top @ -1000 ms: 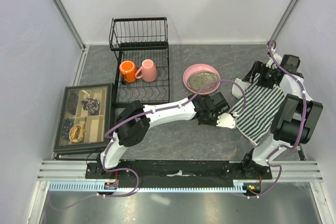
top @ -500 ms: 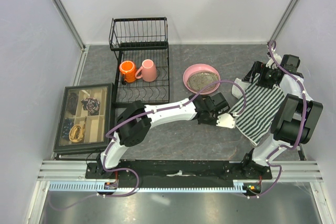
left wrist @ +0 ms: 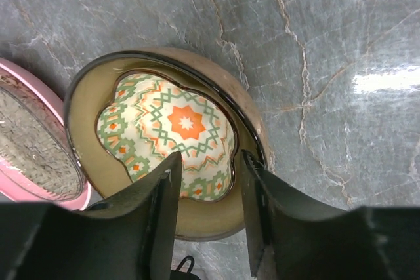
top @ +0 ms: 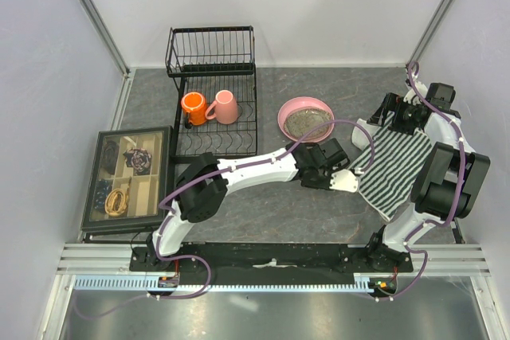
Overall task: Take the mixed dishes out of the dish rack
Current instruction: Place the bowl at the center of the board.
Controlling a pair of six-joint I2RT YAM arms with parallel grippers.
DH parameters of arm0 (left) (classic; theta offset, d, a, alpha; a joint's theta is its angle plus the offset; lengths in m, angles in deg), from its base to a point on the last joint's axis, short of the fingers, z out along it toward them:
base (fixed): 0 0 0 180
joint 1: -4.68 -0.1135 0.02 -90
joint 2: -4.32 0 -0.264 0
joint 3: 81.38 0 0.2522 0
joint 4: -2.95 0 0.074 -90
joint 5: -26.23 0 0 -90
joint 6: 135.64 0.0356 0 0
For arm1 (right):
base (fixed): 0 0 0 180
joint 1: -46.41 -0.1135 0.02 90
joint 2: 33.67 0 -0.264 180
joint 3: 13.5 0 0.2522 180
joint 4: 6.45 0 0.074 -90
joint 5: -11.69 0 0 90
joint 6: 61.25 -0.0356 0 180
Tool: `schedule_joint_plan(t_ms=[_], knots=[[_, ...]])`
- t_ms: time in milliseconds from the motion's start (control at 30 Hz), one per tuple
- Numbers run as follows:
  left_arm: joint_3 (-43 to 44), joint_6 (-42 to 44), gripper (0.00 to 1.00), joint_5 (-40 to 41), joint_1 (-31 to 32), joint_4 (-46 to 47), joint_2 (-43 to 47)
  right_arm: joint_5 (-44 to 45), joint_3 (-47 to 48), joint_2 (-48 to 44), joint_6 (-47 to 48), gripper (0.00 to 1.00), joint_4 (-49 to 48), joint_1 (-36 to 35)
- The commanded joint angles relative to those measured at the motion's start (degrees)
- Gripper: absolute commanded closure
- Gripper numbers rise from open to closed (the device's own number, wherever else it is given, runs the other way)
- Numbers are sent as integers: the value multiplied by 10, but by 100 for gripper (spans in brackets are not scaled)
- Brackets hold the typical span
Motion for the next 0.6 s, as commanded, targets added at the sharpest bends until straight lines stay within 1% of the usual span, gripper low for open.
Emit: schedule_joint_plan(t_ms=[0, 33, 67, 167, 333, 400, 467, 500, 533, 567], knots=[[16, -12, 47, -5, 1, 5, 63, -14, 22, 6, 13, 2, -3, 0], [13, -15, 45, -11, 0, 6, 77, -14, 22, 7, 12, 2, -3, 0], [11, -18, 40, -13, -4, 7, 84, -14, 22, 7, 12, 2, -4, 0], [-3, -29, 36, -16, -13, 23, 113, -14, 22, 9, 12, 2, -3, 0], [-37, -55, 34, -3, -36, 66, 153, -13, 22, 9, 12, 2, -3, 0], [-44, -75, 34, 1, -57, 82, 173, -14, 22, 9, 13, 2, -3, 0], [-60, -94, 34, 4, -89, 98, 189, -14, 23, 11, 13, 2, -4, 0], [-65, -117, 34, 4, -101, 110, 205, -14, 22, 11, 13, 2, -3, 0], [-73, -129, 34, 4, -131, 116, 212, -14, 22, 12, 13, 2, -3, 0], [-78, -144, 34, 3, -146, 119, 221, -14, 22, 12, 13, 2, -2, 0]])
